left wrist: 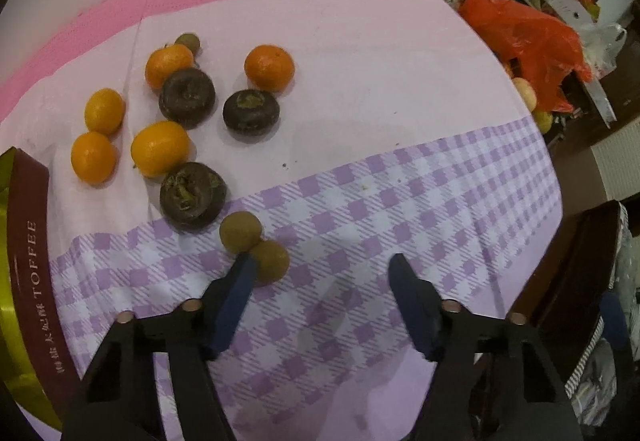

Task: Organize fruits
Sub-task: 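Close the left gripper around the two small olive-brown fruits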

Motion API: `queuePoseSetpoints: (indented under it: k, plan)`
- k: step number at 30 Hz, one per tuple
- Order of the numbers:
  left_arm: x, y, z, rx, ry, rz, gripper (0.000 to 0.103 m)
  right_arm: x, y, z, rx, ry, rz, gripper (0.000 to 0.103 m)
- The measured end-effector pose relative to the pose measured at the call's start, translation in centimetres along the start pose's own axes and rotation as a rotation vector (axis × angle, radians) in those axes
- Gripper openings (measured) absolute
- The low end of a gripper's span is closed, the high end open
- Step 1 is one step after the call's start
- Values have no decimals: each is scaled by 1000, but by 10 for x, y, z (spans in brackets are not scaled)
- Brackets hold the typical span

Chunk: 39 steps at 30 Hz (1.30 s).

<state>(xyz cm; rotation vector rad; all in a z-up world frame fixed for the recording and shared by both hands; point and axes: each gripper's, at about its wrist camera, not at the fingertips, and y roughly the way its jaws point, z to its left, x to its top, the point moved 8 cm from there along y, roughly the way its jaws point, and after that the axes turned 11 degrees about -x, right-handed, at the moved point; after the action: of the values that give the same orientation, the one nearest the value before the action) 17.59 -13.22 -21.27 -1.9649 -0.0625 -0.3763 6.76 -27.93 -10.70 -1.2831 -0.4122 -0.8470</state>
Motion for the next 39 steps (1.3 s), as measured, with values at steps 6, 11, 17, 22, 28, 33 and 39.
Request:
queuePoseSetpoints:
  k: [6,11,17,22,28,33,39]
  plan:
    - [2,1,11,-9,-51,-24,59,0,-1,-2,15,15,7,103]
    - [-3,6,16,-25,-63,-11,38,0,0,-2,16,25,14,103]
    - [-7,9,22,-67,-91,-42,17,-1,4,-4,18,45,35,103]
    - [-8,5,23,-84,-107,-50,16,-1,4,-5,19,47,38,103]
    - [-1,0,18,-198,-197,-31,21,-3,6,-5,27,55,53,103]
    - [0,8,24,-232,-319,2,22,-4,7,-4,33,56,59,103]
    - [13,-5,23,-246,-417,-56,25,-6,8,-4,53,71,76,103]
